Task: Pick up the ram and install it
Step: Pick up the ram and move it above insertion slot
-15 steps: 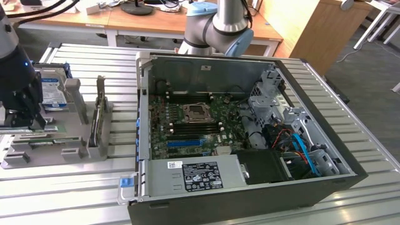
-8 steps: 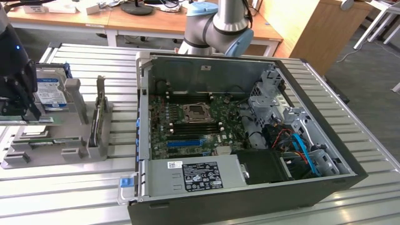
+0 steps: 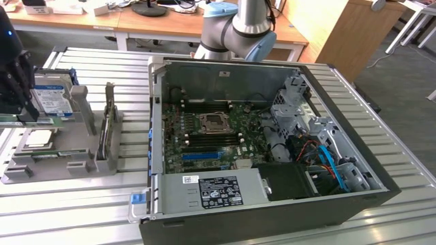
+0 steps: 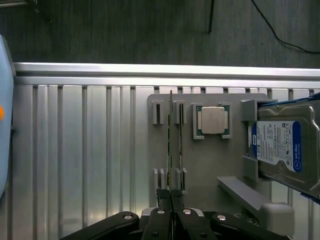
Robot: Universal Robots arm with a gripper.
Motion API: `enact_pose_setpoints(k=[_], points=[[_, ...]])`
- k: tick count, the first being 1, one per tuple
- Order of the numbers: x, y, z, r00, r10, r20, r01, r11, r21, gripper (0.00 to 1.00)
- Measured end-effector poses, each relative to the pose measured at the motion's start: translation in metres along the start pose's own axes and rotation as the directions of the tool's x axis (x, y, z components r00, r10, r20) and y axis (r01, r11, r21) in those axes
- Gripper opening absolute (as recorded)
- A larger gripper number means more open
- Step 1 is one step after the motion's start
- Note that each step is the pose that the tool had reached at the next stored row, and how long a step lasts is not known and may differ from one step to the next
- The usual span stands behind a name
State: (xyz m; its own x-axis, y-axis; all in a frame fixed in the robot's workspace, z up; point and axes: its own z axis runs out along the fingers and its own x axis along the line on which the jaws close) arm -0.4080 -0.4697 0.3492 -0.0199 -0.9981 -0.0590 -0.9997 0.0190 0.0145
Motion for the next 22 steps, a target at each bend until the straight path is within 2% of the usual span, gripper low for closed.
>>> enact_pose_setpoints(k=[9,22], points=[[-0.001,0.0003,-0.0205,1.0000,0.000,-0.0002,0.000,1.0000,-0.0001,0.12],[-0.003,0.0007,-0.0444,1.0000,0.000,0.0000,0.000,1.0000,0.0000,0.12]])
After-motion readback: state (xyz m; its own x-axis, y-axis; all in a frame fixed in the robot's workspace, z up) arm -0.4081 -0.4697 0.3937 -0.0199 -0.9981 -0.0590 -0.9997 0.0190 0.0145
